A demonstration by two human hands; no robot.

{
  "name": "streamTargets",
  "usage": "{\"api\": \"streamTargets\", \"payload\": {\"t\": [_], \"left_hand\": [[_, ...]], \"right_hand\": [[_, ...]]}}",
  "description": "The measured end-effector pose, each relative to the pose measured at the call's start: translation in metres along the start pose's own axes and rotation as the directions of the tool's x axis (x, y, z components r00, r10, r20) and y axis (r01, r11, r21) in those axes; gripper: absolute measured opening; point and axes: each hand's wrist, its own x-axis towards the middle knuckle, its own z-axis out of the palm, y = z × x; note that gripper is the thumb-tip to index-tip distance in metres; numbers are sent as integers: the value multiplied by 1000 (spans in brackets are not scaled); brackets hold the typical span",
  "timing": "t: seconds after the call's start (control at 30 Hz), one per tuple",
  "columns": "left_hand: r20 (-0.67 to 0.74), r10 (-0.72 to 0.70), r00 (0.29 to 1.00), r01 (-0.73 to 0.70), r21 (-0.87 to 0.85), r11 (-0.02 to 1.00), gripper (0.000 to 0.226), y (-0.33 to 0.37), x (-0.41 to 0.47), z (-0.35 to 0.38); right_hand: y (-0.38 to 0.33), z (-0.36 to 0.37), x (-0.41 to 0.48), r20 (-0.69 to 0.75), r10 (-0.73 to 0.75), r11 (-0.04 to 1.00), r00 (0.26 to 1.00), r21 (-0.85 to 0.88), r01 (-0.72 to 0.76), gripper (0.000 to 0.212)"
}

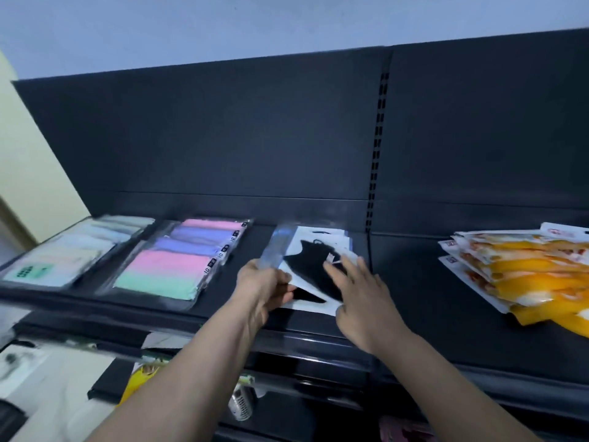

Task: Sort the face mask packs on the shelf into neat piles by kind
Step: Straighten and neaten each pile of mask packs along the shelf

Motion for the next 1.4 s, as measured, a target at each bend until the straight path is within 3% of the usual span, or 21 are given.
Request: {"api": "streamTargets", "payload": {"t": [0.07,0.1,0.13,0.2,0.23,0.3,0.4,0.53,0.63,0.77,0.93,1.1,1.3,1.4], "left_hand": [[20,-51,998,48,155,987,36,-3,5,-17],[1,-28,1000,26,297,955,43,-7,10,-28],[-43,51,998,-24,477,878,55,-8,15,-36],[-55,265,963,-118,798,591,79,-6,25,-50],[-3,345,939,-167,872,461,84,-4,27,-53],[120,376,919,-260,902,346,83,-3,34,-53],[190,293,937,-301,865,400,84,-9,49,-51],[222,280,934,-332,830,448,89,-17,61,-55],[290,289,912,-392,825,408,85,-16,65,-59],[369,243,897,-426,868,254,79,-15,66,-61],[404,245,881,-455,864,215,74,-21,67,-53],[415,250,875,-468,858,213,72,-20,67,-49],[445,249,860,-488,861,144,71,-17,67,-48],[485,291,825,-531,841,102,62,-9,60,-44]], "right_hand": [[-12,8,2,168,-17,996,986,87,3,67],[-18,13,3,170,7,990,985,140,-31,60],[-20,17,4,98,36,980,995,190,-54,50],[-25,22,9,-94,110,968,989,234,-86,33],[-26,25,12,-165,159,963,973,241,-117,32],[-25,28,17,-200,282,935,938,278,-222,46],[-27,33,20,-38,382,891,923,280,-358,71],[-41,39,7,-30,345,908,938,265,-326,73],[-48,44,-4,-15,338,927,941,180,-330,65],[-54,36,3,-97,415,898,904,206,-390,50],[-61,41,13,37,454,871,890,190,-453,72],[-56,33,20,80,495,839,865,213,-500,80],[-57,39,20,111,482,864,869,105,-492,75],[-54,37,18,-23,417,909,909,-6,-417,56]]}}
